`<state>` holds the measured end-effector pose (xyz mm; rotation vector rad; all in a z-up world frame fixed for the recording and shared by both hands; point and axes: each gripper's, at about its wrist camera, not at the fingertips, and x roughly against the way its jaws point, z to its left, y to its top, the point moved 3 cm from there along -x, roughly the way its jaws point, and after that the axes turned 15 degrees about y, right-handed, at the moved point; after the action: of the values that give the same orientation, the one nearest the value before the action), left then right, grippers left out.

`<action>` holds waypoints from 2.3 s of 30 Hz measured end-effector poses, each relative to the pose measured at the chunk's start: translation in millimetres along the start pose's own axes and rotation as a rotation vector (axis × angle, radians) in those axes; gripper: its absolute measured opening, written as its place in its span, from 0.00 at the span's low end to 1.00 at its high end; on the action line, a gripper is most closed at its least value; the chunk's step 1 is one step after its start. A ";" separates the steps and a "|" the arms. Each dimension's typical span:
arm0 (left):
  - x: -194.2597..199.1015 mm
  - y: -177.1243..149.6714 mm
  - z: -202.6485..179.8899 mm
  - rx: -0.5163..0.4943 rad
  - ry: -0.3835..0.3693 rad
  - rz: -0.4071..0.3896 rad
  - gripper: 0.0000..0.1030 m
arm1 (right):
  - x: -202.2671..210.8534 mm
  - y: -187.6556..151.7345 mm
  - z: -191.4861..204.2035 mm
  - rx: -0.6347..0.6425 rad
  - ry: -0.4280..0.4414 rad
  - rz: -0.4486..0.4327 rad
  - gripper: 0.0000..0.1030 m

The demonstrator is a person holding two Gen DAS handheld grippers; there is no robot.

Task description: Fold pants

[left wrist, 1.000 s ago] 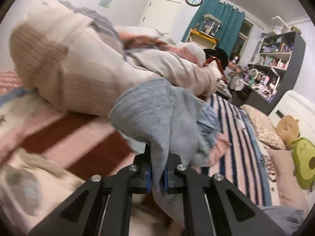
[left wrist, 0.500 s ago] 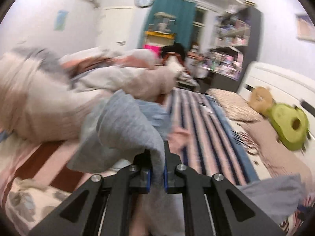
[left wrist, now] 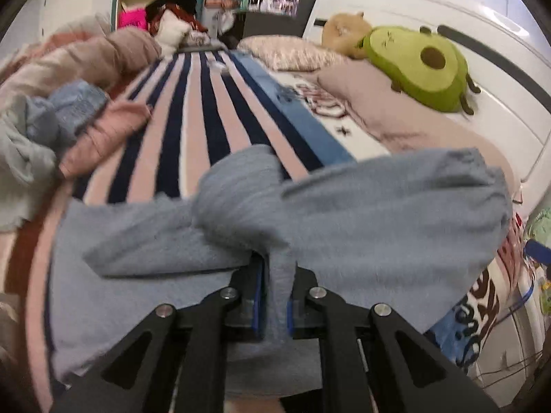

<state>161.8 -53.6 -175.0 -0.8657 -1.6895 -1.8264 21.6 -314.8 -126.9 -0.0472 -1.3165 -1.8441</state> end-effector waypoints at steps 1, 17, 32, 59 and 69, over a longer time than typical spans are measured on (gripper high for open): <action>-0.3 -2.3 0.0 -0.005 -0.006 0.012 0.10 | 0.6 -0.2 -0.3 -0.002 -0.003 0.002 0.66; 95.8 -39.3 118.2 0.152 0.047 -0.147 0.53 | -85.6 12.4 75.5 0.073 0.075 0.092 0.72; 66.2 -65.9 170.1 0.245 -0.040 -0.173 0.54 | -244.1 37.5 88.5 0.112 -0.024 0.184 0.73; 61.9 -80.0 169.0 0.235 -0.018 -0.153 0.54 | -192.0 3.5 30.9 -0.173 -0.124 0.102 0.59; 66.0 -79.0 169.3 0.243 -0.020 -0.155 0.54 | -211.7 -2.3 47.0 -0.113 -0.087 0.162 0.10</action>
<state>79.3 126.5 -175.0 -0.6693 -1.9901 -1.6657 136.1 -149.4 -208.0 -0.2884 -1.2282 -1.7931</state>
